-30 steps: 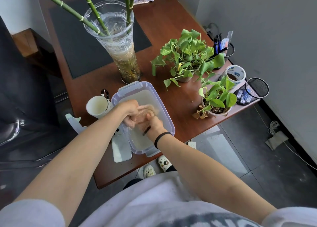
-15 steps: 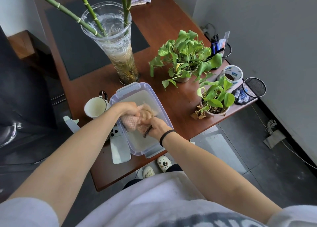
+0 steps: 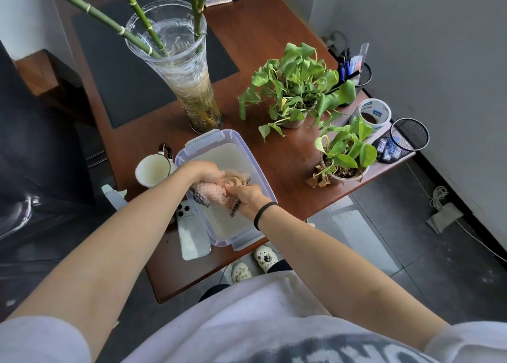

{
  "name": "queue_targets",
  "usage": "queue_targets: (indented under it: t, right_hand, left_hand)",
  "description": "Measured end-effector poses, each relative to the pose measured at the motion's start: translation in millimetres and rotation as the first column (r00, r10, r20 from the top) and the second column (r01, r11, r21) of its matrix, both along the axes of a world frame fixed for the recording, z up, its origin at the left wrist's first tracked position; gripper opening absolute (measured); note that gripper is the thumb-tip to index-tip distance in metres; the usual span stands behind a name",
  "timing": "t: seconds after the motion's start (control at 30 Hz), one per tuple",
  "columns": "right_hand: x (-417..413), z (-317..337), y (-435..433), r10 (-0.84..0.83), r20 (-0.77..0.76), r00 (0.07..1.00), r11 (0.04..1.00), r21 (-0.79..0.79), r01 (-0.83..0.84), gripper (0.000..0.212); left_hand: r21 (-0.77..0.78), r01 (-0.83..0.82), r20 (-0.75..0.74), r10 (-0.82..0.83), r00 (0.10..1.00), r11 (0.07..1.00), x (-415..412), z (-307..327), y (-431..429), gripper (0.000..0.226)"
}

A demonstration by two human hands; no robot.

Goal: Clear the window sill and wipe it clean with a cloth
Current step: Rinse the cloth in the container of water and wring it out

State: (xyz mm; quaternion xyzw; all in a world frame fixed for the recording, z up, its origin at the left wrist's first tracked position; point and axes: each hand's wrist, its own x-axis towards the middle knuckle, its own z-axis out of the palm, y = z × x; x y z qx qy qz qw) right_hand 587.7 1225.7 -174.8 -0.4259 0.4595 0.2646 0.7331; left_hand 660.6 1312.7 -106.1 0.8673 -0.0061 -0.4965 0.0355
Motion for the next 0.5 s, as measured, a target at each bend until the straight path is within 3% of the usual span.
queue_targets:
  t: [0.27, 0.37, 0.43, 0.5]
  right_hand:
    - [-3.6, 7.1, 0.1, -0.190, 0.042, 0.981, 0.975, 0.124, 0.183, 0.040]
    - [-3.4, 8.7, -1.4, -0.200, 0.055, 0.978, 0.973, 0.125, 0.192, 0.037]
    - [-3.5, 5.7, 0.0, -0.147, 0.074, 0.986, 0.984, 0.116, 0.138, 0.057]
    - [-2.6, -11.5, 2.7, -0.067, 0.089, 0.994, 0.994, 0.094, 0.059, 0.094]
  left_hand:
    - [-0.078, -0.094, 0.074, 0.100, 0.992, 0.992, 6.3, 6.3, 5.5, 0.047]
    - [-0.139, -0.199, 0.032, 0.205, 0.978, 0.970, 8.1, 9.7, 9.2, 0.043]
    - [-0.188, -0.277, 0.001, 0.282, 0.959, 0.942, 9.3, 12.3, 13.3, 0.042]
    - [-0.226, -0.350, -0.037, 0.351, 0.936, 0.909, 10.8, 17.8, 16.5, 0.040]
